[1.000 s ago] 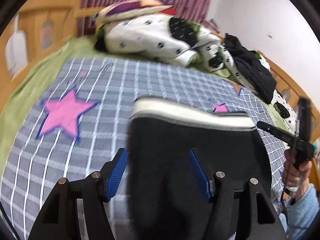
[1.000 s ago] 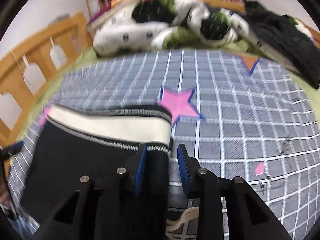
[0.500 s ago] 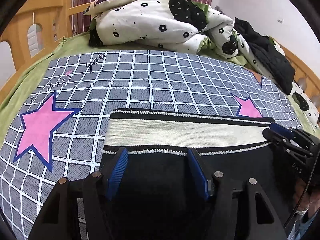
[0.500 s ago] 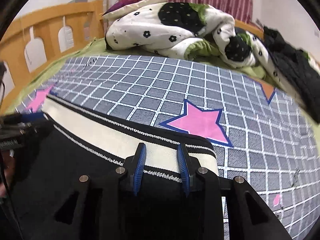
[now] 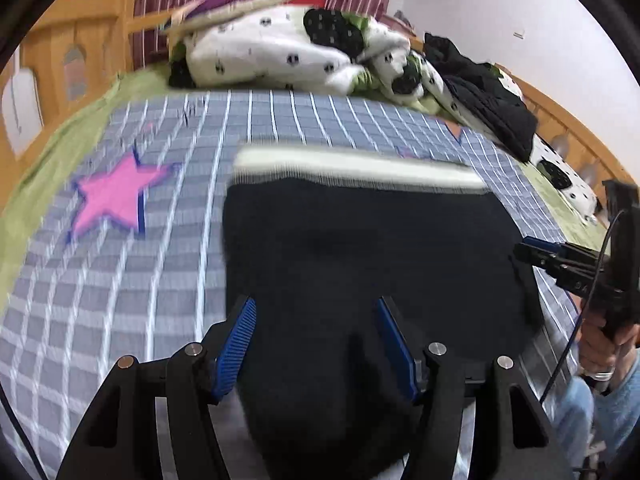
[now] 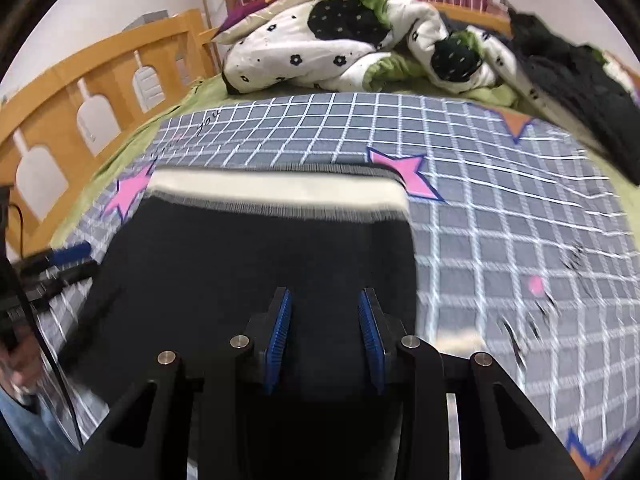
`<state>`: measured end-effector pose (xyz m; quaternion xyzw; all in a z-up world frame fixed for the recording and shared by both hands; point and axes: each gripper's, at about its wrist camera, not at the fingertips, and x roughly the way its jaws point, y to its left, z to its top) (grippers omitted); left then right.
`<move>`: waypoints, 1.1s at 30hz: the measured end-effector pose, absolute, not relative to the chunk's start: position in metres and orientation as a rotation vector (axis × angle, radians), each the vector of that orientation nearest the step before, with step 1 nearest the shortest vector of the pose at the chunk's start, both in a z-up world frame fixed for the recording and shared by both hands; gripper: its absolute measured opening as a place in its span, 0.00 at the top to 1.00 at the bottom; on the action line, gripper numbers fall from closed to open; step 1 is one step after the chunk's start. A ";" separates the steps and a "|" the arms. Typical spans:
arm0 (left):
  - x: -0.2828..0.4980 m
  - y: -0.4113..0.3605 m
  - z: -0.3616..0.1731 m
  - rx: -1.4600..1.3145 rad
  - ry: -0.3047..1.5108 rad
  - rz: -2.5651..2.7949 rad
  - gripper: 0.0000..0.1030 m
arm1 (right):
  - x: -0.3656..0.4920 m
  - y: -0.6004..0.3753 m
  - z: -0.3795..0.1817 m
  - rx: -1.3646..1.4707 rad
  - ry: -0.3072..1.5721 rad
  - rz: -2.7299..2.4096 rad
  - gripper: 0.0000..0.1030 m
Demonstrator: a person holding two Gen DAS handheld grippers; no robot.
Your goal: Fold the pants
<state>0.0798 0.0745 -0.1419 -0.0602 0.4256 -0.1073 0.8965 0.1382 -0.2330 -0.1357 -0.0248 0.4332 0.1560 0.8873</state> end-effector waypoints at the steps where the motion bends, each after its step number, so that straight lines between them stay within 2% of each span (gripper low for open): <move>1: 0.071 0.073 -0.153 -0.130 0.905 -0.223 0.43 | 0.122 -0.235 -0.141 -0.069 0.902 0.313 0.66; 3: 0.059 0.068 -0.171 -0.109 0.919 -0.181 0.39 | 0.103 -0.239 -0.159 -0.075 0.935 0.286 0.66; 7: 0.040 0.062 -0.170 -0.092 0.892 -0.135 0.39 | 0.078 -0.242 -0.170 -0.061 0.906 0.235 0.65; 13: 0.021 0.066 -0.158 -0.116 0.941 -0.103 0.41 | 0.068 -0.246 -0.161 0.001 0.976 0.208 0.65; 20: -0.021 0.051 -0.101 -0.075 0.840 -0.060 0.40 | 0.018 -0.263 -0.118 -0.010 0.900 0.104 0.64; 23: -0.033 0.040 -0.073 -0.071 0.789 -0.051 0.32 | -0.002 -0.271 -0.085 -0.003 0.864 0.053 0.63; 24: -0.038 0.036 -0.066 -0.067 0.774 -0.047 0.30 | -0.007 -0.273 -0.075 -0.005 0.852 0.045 0.60; 30: -0.066 0.017 -0.036 -0.071 0.712 -0.027 0.23 | -0.041 -0.280 -0.032 -0.018 0.758 0.007 0.09; 33: -0.076 0.007 -0.028 -0.069 0.713 -0.039 0.23 | -0.059 -0.279 -0.017 -0.029 0.728 0.036 0.08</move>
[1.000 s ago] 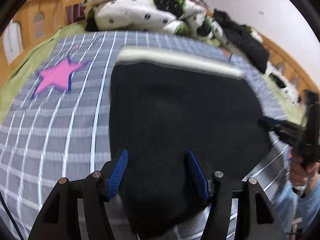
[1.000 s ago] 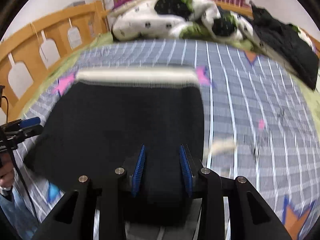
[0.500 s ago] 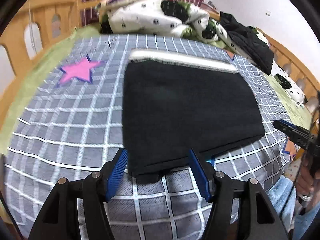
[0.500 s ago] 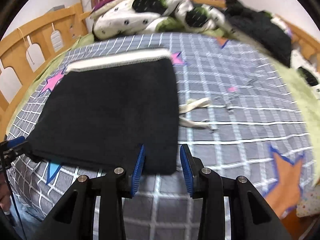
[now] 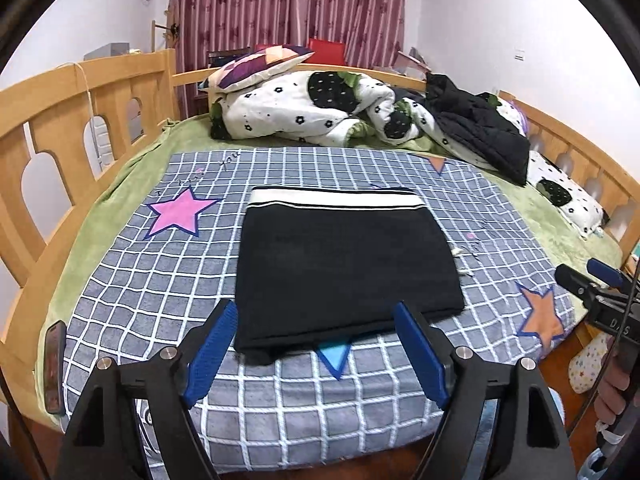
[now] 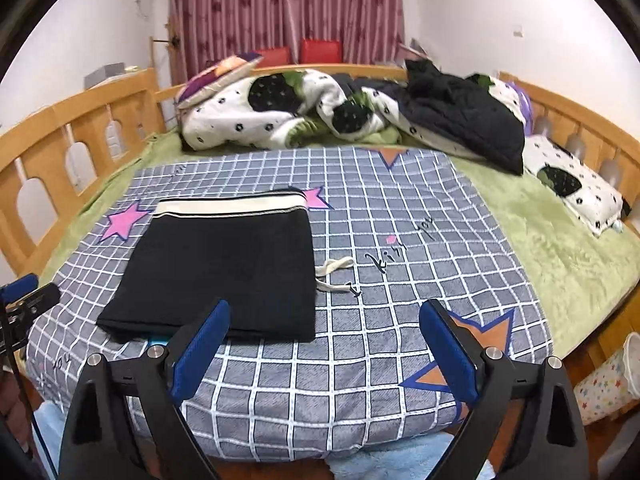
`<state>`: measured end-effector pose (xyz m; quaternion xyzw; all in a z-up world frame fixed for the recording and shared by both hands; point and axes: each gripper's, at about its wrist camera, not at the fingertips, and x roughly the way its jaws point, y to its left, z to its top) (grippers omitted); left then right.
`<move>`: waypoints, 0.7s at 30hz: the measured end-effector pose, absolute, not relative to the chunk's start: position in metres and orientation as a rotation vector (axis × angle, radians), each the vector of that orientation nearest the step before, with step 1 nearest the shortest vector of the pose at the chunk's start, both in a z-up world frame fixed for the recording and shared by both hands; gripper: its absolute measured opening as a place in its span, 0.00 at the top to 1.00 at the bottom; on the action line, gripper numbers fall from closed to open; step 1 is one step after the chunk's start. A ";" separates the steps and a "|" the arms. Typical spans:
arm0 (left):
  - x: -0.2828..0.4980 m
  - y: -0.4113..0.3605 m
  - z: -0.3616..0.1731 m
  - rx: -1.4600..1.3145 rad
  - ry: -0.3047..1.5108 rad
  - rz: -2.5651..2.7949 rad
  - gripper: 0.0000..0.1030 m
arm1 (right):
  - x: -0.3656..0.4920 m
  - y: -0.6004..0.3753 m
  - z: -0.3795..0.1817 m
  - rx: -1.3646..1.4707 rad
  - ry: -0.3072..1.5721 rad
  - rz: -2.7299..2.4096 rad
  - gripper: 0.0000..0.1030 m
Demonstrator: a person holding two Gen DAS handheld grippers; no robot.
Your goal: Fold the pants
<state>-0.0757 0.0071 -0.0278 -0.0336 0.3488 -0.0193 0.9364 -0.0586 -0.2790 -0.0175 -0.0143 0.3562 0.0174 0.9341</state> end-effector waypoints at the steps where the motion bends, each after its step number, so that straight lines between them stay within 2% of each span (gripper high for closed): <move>1: -0.079 0.005 -0.026 -0.064 0.707 -0.031 0.23 | -0.063 -0.278 -0.014 -0.047 0.732 0.034 0.08; 21: -0.107 -0.010 -0.004 -0.035 0.658 0.024 0.23 | -0.088 -0.287 0.007 -0.030 0.691 0.054 0.08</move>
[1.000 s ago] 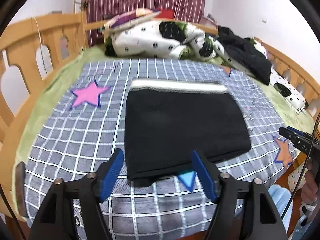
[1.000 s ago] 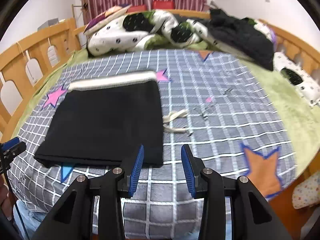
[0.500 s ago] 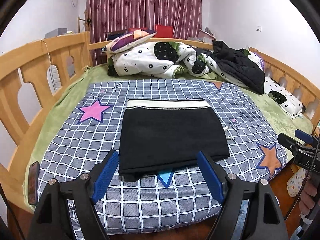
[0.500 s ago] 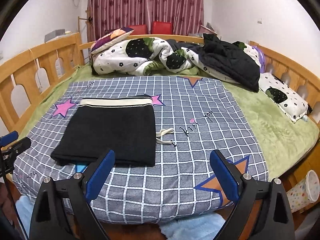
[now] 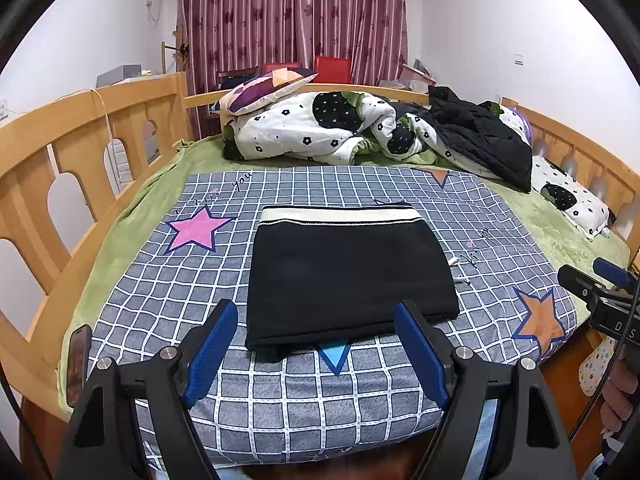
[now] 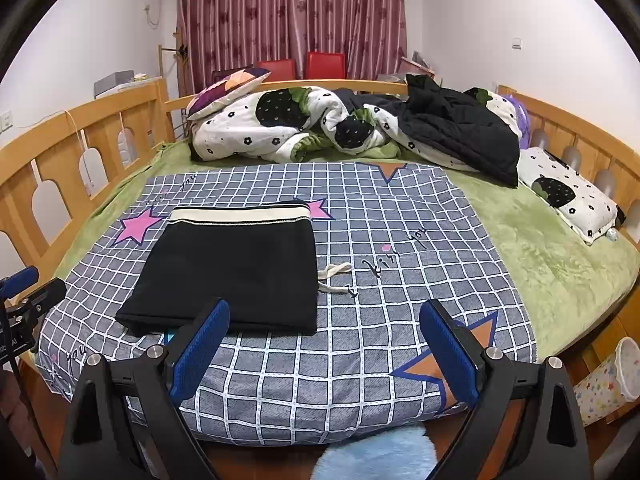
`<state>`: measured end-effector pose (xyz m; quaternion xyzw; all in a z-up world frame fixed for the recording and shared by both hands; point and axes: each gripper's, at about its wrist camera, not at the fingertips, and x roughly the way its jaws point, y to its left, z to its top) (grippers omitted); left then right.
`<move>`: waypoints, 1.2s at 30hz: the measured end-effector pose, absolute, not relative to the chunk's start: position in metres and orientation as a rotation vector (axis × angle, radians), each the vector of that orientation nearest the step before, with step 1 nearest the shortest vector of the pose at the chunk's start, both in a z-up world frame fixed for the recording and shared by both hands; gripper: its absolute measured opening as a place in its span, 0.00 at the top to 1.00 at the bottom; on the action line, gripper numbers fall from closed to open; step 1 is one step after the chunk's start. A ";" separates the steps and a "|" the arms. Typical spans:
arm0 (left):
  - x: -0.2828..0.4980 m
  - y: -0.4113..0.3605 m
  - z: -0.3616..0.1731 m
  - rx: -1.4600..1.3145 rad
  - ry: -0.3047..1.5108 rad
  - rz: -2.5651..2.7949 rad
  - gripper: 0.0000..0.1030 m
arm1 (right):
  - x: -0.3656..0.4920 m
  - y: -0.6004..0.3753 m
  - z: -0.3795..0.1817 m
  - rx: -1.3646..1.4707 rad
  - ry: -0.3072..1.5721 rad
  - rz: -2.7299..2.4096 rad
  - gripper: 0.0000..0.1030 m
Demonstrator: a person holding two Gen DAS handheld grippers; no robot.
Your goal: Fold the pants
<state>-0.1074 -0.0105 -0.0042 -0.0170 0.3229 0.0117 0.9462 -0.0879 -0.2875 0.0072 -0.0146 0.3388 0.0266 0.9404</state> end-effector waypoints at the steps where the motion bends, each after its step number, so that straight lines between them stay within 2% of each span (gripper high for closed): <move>1: -0.107 -0.011 -0.004 -0.035 0.658 0.024 0.23 | -0.088 -0.287 0.007 -0.030 0.692 0.055 0.08; 36: -0.090 -0.017 -0.010 -0.021 0.665 0.054 0.23 | -0.073 -0.291 0.004 -0.029 0.705 0.045 0.08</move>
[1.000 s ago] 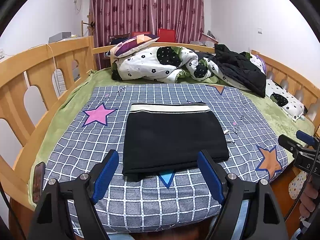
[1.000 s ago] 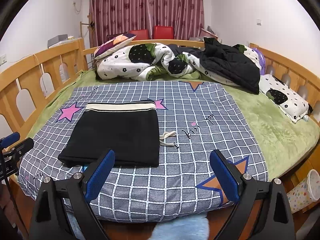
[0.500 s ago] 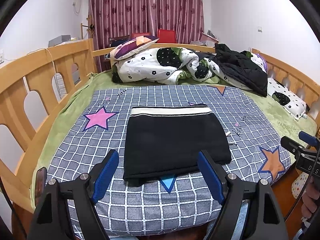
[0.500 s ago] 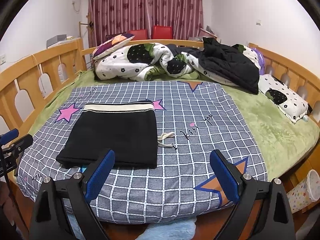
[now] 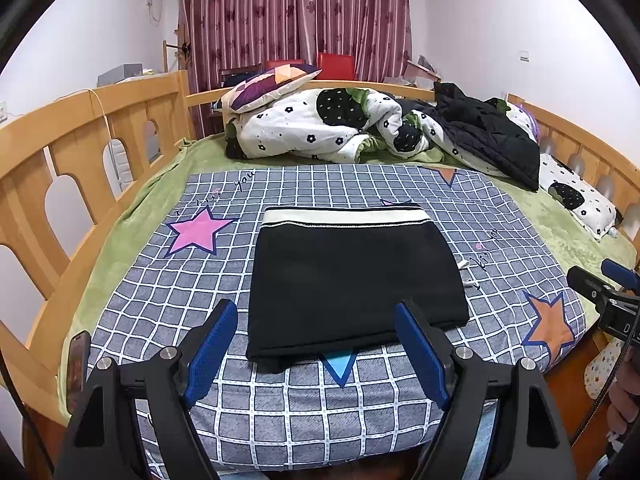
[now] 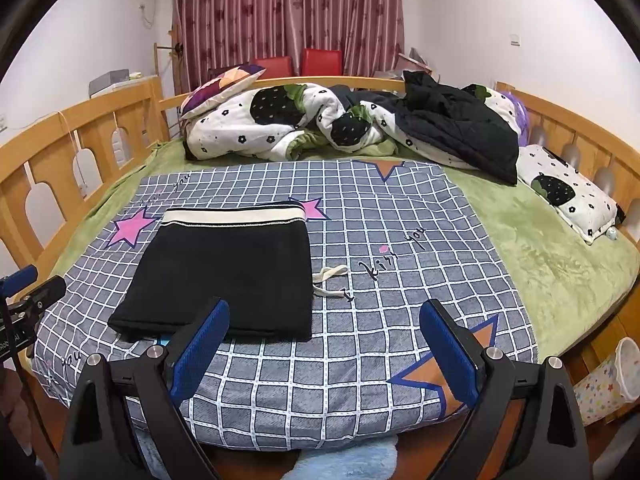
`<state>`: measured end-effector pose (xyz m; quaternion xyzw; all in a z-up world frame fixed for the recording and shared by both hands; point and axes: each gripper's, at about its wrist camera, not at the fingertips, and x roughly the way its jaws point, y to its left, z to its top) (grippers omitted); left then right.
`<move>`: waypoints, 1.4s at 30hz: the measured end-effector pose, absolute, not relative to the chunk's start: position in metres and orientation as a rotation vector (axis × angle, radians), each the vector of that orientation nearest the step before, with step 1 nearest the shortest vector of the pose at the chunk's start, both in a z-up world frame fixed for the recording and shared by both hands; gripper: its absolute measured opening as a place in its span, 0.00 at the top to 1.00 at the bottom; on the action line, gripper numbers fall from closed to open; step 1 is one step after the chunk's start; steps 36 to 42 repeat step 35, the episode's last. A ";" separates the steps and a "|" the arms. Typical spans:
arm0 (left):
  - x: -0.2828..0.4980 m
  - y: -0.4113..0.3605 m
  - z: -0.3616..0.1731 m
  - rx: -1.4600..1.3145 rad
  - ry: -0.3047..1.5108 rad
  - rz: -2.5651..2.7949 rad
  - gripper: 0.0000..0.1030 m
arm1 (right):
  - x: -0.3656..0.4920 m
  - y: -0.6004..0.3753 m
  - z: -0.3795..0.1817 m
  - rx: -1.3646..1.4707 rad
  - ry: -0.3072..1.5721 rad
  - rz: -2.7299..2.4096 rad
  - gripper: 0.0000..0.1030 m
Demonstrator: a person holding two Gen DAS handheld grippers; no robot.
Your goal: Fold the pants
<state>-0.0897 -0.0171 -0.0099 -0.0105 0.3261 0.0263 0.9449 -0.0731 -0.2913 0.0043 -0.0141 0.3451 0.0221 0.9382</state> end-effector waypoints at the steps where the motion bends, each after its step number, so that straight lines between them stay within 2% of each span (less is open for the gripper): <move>1: -0.090 -0.017 -0.010 -0.017 0.664 0.058 0.23 | -0.073 -0.291 0.004 -0.027 0.706 0.047 0.08; 42: -0.058 -0.012 -0.015 -0.006 0.670 0.055 0.23 | -0.031 -0.283 -0.013 -0.042 0.740 0.056 0.08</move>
